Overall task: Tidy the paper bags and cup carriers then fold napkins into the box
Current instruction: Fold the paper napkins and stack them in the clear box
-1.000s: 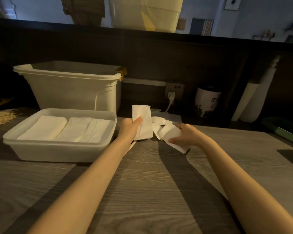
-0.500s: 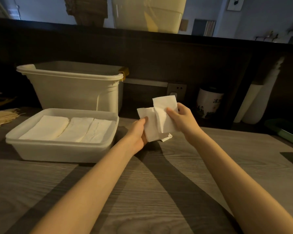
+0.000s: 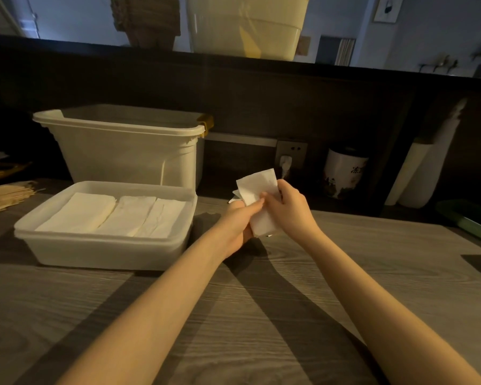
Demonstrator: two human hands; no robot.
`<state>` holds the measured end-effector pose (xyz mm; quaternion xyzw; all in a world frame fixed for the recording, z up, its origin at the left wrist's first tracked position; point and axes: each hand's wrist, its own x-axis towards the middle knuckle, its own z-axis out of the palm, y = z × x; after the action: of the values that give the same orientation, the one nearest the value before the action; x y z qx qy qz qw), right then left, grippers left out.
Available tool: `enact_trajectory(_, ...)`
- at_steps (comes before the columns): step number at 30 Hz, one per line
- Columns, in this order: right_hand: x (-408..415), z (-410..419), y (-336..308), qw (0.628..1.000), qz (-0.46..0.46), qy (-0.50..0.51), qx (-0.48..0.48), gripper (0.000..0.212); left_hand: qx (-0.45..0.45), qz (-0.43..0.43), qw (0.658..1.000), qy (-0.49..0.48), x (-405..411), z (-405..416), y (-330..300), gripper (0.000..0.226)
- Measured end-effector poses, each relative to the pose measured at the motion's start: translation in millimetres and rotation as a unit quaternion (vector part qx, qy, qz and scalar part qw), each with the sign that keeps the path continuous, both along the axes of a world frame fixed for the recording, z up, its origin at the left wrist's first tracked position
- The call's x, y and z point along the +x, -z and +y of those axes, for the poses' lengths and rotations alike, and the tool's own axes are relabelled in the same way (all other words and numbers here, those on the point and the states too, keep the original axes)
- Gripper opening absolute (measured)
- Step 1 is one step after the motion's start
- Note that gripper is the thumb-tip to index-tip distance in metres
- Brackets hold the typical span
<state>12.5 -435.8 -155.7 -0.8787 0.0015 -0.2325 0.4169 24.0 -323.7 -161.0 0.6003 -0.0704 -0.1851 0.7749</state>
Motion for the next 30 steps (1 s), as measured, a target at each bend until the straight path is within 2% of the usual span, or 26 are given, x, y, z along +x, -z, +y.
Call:
enact_trajectory(2,2,-1,1,0.999,-0.003,0.023,-0.027,0.015,0.021,-0.016,1.0,-0.005,-1,0,0,0.035)
enact_trajectory(7,9,-13,8,0.997,-0.018,0.064,-0.027,0.028,0.099,-0.062,0.991,-0.072,6,6,-3,0.039)
enact_trajectory(13,15,-29,32,0.981,0.135,0.111,-0.089,0.051,0.086,-0.069,0.983,-0.15,10,17,-4,0.041)
enact_trajectory(16,15,-30,36,0.974,0.167,0.093,-0.118,0.062,0.111,-0.105,0.972,-0.177,12,19,-4,0.04)
enact_trajectory(21,16,-27,40,0.976,0.173,0.07,-0.11,0.07,0.138,-0.125,0.966,-0.181,11,16,-4,0.039)
enact_trajectory(26,12,-26,31,0.965,0.188,0.027,-0.182,0.101,0.143,-0.117,0.966,-0.18,11,17,-3,0.039)
enact_trajectory(28,11,-26,31,0.963,0.179,0.023,-0.2,0.096,0.144,-0.114,0.966,-0.183,12,17,-2,0.039)
enact_trajectory(30,10,-26,32,0.969,0.161,0.015,-0.186,0.079,0.14,-0.112,0.967,-0.18,12,17,-2,0.039)
